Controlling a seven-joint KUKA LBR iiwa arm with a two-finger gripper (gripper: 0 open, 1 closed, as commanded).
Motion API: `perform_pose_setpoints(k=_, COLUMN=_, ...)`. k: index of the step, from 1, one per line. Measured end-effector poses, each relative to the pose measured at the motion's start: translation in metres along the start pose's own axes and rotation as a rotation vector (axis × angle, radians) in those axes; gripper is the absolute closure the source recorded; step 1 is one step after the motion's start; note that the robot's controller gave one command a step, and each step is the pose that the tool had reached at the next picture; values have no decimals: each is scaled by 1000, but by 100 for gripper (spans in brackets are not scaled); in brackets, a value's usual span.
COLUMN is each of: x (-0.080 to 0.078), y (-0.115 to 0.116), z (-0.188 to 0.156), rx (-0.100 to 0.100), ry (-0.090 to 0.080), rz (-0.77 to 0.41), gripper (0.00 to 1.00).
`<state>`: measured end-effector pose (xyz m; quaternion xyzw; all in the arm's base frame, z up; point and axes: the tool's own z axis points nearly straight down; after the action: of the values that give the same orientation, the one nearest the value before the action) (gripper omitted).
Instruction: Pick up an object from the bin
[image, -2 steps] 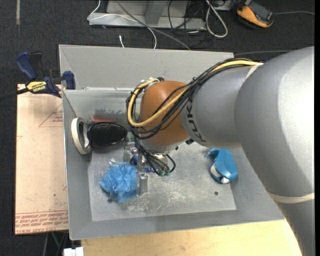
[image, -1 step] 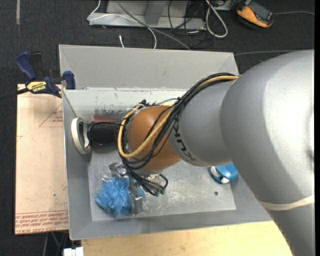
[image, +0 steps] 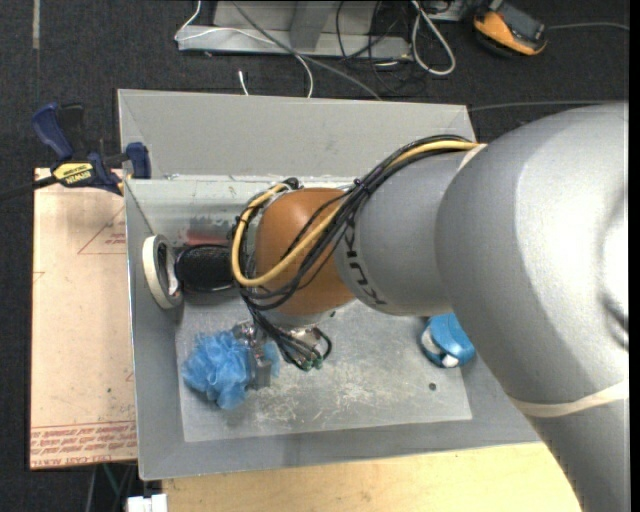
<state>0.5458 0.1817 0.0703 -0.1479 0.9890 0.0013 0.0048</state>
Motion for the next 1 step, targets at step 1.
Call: perform_pose_setpoints(k=1, x=0, y=0, z=0, rx=0, ry=0, rz=0, gripper=100)
